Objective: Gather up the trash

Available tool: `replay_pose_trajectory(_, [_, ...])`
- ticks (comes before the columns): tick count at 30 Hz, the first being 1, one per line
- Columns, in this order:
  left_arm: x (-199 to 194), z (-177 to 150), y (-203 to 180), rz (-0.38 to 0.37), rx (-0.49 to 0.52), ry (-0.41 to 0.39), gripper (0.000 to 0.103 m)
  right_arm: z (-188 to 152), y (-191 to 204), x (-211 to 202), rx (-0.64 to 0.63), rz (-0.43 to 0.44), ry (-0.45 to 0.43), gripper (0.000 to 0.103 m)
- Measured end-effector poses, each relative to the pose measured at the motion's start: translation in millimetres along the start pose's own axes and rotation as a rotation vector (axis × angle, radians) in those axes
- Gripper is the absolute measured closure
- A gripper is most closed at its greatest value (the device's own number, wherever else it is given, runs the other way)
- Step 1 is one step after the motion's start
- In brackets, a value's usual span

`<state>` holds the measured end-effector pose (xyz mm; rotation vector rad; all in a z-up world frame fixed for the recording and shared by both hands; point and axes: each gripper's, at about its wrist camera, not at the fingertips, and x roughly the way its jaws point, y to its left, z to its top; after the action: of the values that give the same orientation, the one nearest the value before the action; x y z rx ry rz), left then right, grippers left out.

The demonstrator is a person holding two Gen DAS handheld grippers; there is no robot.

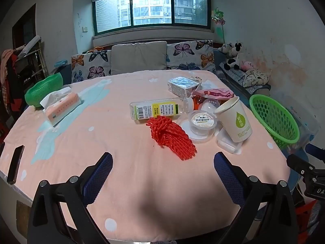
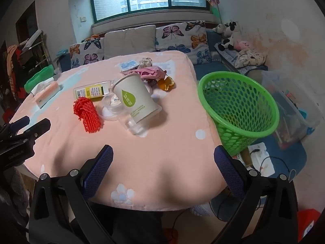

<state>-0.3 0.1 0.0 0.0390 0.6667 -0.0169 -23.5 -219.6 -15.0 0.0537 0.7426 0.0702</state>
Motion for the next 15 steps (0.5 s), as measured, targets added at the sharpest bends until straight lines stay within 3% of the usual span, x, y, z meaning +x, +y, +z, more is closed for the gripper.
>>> replay_pose_trajectory(15, [-3.6, 3.1, -0.5, -0.008, -0.004, 0.002, 0.006, -0.2, 3.3, -0.9, 0.007, 0.009, 0.001, 0.004])
